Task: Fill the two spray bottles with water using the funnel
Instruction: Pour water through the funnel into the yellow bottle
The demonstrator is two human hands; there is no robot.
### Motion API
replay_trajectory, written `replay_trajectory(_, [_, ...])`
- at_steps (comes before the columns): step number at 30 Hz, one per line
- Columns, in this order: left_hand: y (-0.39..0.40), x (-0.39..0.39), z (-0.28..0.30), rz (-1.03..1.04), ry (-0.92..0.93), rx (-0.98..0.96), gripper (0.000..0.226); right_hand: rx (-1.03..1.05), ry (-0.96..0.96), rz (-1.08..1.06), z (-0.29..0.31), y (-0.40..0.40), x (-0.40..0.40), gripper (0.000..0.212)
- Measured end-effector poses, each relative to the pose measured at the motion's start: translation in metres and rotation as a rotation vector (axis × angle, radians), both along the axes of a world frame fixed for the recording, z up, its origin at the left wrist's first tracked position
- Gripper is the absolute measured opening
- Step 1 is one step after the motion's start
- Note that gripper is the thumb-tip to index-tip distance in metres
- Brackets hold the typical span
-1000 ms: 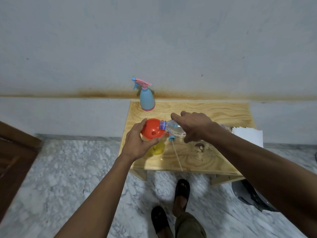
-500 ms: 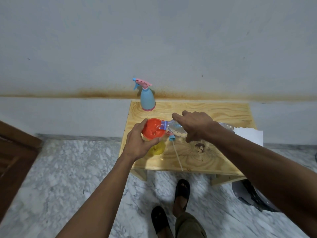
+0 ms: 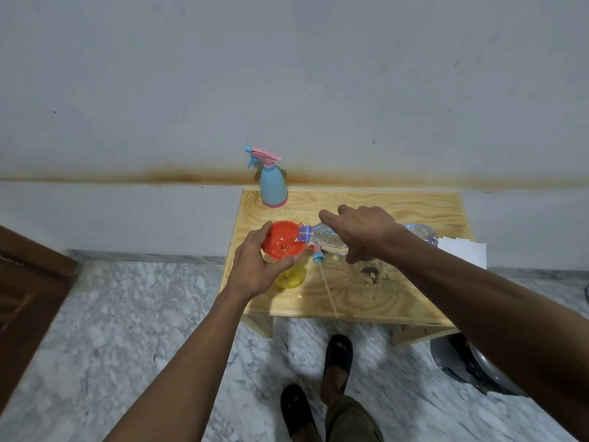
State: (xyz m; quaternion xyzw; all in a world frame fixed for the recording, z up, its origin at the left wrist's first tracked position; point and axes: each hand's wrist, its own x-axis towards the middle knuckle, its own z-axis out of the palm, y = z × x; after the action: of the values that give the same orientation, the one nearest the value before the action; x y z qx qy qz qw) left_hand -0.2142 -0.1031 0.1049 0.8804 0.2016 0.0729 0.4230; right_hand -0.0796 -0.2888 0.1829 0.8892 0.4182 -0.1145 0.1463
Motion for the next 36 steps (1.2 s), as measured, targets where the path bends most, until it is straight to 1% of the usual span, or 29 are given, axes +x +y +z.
replay_trajectory(15, [-0.003,0.000,0.003,0.004,0.005,-0.017,0.097,0.046,-0.005,0.006,-0.006,0.000,-0.005,0.087])
replay_trajectory(20, [-0.003,0.001,0.005,0.003,0.013,-0.003,0.098,0.062,0.029,-0.012,-0.009,0.004,-0.008,0.087])
replay_trajectory(25, [-0.002,0.000,0.006,0.000,0.026,0.006,0.097,0.167,0.085,-0.038,-0.021,0.007,-0.012,0.088])
replay_trajectory(27, [-0.002,-0.001,0.005,-0.002,0.024,0.010,0.097,0.247,0.133,-0.075,-0.028,0.006,-0.015,0.086])
replay_trajectory(29, [-0.002,-0.001,0.005,-0.007,0.023,0.012,0.097,0.375,0.213,-0.168,-0.035,0.003,-0.016,0.084])
replay_trajectory(32, [-0.001,0.000,0.003,-0.005,0.022,0.009,0.097,0.703,0.331,-0.385,-0.050,-0.013,-0.015,0.078])
replay_trajectory(34, [-0.002,0.000,0.003,0.005,0.012,-0.008,0.097,0.913,0.311,-0.549,-0.059,-0.026,-0.015,0.073])
replay_trajectory(36, [-0.004,0.000,0.002,0.008,0.000,-0.026,0.097,1.032,0.224,-0.697,-0.067,-0.039,-0.014,0.069])
